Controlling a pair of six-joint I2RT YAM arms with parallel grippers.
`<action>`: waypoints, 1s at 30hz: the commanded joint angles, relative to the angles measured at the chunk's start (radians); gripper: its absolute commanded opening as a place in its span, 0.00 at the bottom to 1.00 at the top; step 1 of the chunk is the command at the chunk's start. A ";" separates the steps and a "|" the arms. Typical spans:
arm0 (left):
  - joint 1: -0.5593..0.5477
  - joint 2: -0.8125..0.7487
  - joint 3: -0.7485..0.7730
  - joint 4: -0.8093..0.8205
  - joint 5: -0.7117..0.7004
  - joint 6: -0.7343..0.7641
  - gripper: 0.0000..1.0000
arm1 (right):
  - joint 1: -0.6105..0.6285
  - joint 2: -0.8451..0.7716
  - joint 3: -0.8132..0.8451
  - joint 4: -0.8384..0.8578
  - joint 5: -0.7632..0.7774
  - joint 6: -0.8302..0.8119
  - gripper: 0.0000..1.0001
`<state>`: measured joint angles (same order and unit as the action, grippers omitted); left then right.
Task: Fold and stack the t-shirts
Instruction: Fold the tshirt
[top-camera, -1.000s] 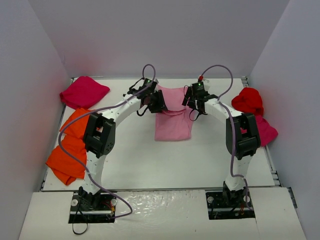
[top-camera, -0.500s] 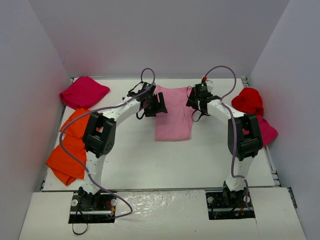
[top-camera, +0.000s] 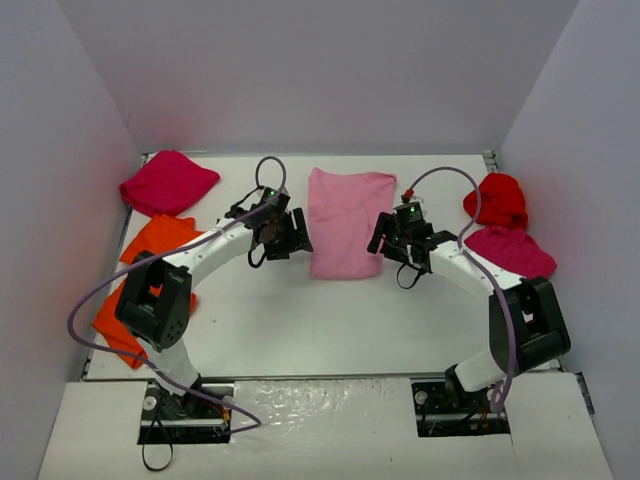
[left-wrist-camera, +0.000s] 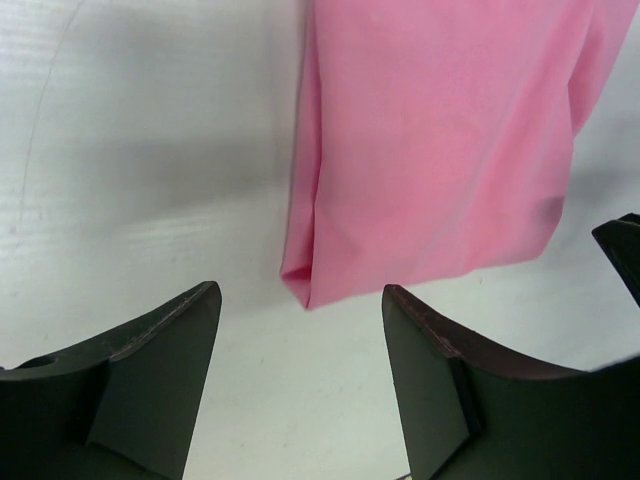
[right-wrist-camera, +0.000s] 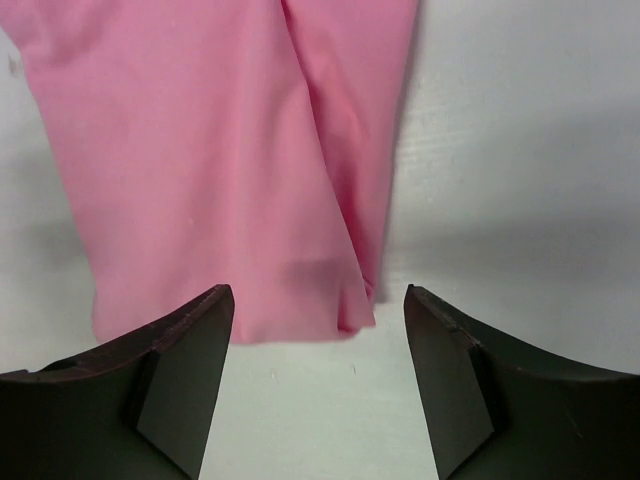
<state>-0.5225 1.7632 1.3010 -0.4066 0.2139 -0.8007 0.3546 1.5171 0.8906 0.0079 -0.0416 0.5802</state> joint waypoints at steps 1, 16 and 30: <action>-0.023 -0.082 -0.056 0.030 -0.023 -0.028 0.62 | 0.018 -0.111 -0.073 -0.003 0.014 0.020 0.67; -0.064 0.095 -0.034 0.094 0.006 -0.006 0.62 | 0.020 0.044 -0.089 0.093 0.031 0.012 0.66; -0.064 0.109 -0.016 0.118 -0.003 -0.009 0.61 | 0.022 0.161 -0.111 0.218 -0.064 0.045 0.61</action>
<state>-0.5816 1.8833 1.2510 -0.3323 0.2167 -0.8140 0.3691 1.6374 0.7913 0.1951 -0.0620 0.6013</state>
